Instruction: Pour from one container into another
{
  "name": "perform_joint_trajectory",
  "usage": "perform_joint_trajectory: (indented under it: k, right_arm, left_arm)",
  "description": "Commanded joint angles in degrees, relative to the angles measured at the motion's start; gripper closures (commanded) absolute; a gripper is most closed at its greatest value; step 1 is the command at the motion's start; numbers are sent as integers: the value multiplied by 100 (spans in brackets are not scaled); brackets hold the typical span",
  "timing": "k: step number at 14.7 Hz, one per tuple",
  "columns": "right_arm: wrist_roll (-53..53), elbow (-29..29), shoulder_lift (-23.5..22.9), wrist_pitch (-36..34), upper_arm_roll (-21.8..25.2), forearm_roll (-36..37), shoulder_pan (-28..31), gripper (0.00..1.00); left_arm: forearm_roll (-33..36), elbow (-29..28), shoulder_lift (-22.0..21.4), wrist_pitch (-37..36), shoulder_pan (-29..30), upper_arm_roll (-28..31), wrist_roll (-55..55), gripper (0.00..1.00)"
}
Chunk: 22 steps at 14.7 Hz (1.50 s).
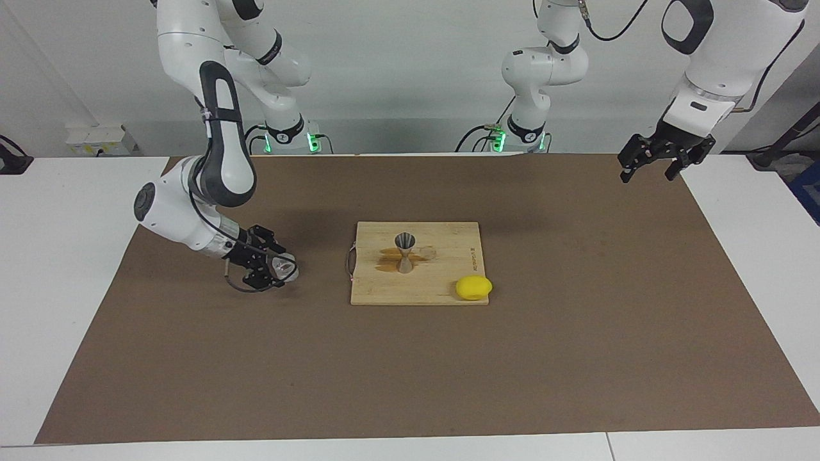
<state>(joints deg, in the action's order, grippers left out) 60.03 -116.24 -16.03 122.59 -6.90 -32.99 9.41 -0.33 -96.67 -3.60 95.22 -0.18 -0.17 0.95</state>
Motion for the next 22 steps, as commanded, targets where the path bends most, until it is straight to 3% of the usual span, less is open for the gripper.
perform_joint_trajectory:
  k: [1,4,8,13,15,22]
  right_arm:
    - [-701,-302,415,20,-30,-59,122,0]
    - [-1509,-347,679,-112,-39,615,114,0]
    - [-3141,-216,829,-191,-74,2162,-79,0]
    - [-4148,-84,1312,-471,-66,2936,-719,0]
    - [-4192,266,1506,-997,-109,3368,-809,0]
    - [-4561,2200,1515,-2739,-101,3589,-985,0]
  left_arm:
    - [129,-141,-132,-3,-96,61,-87,0]
    - [129,-141,-132,-3,-96,61,-87,0]
    - [138,-141,-132,-3,-96,61,-87,0]
    - [138,-141,-132,-3,-105,61,-95,0]
    - [129,-141,-132,-3,-105,61,-87,0]
    - [129,-141,-132,-3,-105,61,-95,0]
